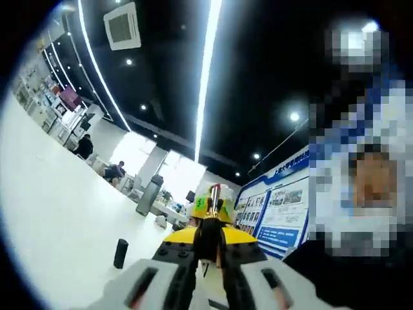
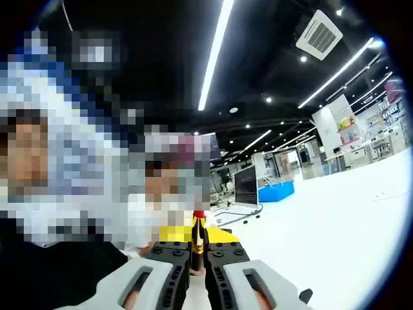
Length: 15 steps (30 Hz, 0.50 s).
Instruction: Unscrew the lipstick cap, remove the lipstick, and put the cap back on the lipstick
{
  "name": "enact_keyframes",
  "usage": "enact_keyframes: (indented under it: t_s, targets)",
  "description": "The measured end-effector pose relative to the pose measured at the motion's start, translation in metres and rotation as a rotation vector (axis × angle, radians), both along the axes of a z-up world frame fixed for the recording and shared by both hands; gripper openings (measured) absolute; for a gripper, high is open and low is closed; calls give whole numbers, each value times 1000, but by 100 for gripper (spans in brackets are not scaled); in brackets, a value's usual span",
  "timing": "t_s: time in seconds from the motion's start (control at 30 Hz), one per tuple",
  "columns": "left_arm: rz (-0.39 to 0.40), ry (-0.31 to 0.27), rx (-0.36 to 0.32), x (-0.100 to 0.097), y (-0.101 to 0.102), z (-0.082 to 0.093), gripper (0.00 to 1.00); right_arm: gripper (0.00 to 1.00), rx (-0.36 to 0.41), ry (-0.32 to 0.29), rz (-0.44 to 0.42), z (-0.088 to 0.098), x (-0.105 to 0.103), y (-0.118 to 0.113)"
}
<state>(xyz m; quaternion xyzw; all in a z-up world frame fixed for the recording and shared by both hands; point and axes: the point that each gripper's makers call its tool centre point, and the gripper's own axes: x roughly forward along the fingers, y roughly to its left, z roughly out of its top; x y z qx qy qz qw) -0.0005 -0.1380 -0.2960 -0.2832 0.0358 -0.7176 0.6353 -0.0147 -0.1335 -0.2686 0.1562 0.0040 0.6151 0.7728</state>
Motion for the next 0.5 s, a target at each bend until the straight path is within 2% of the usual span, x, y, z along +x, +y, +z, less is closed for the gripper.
enact_keyframes:
  t_s: [0.2, 0.27, 0.47, 0.5]
  targets:
    - [119, -131, 64, 6, -1, -3, 14, 5, -4, 24, -26, -3, 8, -2]
    - [173, -200, 99, 7, -2, -4, 13, 5, -7, 32, -37, -5, 10, -3]
    - [294, -335, 161, 11, -2, -3, 13, 5, 4, 50, -59, -6, 16, -8]
    - [407, -478, 234, 14, -1, -6, 12, 5, -9, 50, -83, -8, 19, -9]
